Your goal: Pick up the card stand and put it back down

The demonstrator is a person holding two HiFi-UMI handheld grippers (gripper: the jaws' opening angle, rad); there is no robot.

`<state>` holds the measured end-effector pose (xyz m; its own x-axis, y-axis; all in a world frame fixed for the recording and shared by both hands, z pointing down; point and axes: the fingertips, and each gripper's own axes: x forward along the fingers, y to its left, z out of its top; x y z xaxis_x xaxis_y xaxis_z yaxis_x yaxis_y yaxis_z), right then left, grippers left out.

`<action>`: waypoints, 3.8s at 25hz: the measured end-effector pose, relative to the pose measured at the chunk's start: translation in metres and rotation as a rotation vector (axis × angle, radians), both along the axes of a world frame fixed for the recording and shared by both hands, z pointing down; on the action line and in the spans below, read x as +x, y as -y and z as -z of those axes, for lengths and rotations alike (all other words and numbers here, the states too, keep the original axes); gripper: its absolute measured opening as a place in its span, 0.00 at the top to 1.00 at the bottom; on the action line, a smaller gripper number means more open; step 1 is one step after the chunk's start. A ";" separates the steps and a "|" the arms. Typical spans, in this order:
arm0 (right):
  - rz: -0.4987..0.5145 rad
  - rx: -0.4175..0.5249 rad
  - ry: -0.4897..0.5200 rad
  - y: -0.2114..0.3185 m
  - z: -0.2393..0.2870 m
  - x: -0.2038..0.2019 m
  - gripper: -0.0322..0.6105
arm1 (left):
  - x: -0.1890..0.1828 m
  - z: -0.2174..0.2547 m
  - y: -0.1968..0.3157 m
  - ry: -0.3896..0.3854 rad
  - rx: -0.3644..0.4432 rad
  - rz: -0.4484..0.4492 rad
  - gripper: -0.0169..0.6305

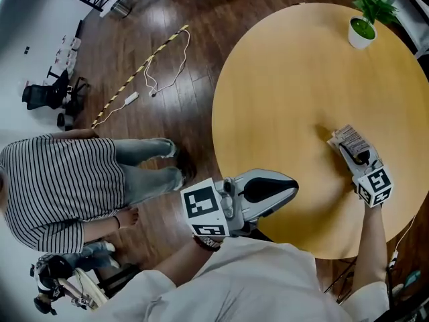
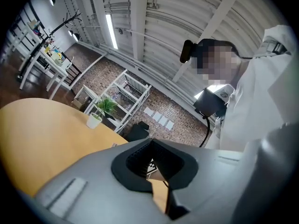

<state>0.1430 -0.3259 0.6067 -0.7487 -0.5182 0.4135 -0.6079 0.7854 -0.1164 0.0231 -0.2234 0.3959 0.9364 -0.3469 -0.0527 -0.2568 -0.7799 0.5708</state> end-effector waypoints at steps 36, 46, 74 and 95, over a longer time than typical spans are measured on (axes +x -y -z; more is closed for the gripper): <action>-0.141 0.100 0.241 -0.479 0.284 0.009 0.76 | 0.028 0.074 -0.363 0.119 0.215 -0.071 0.93; -0.205 0.163 0.272 -0.531 0.299 0.002 0.76 | 0.020 0.087 -0.414 0.202 0.315 -0.106 0.93; -0.352 0.038 0.211 -0.479 0.257 -0.084 0.76 | -0.105 0.068 -0.390 0.208 0.257 -0.095 0.92; -0.221 -0.041 0.000 -0.056 0.050 0.026 0.76 | -0.043 0.039 -0.096 0.341 0.130 0.187 0.92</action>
<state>0.1690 -0.2701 0.5570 -0.6185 -0.6528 0.4373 -0.7650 0.6274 -0.1454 -0.0199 -0.1278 0.3568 0.8291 -0.5238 0.1956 -0.5586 -0.7618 0.3281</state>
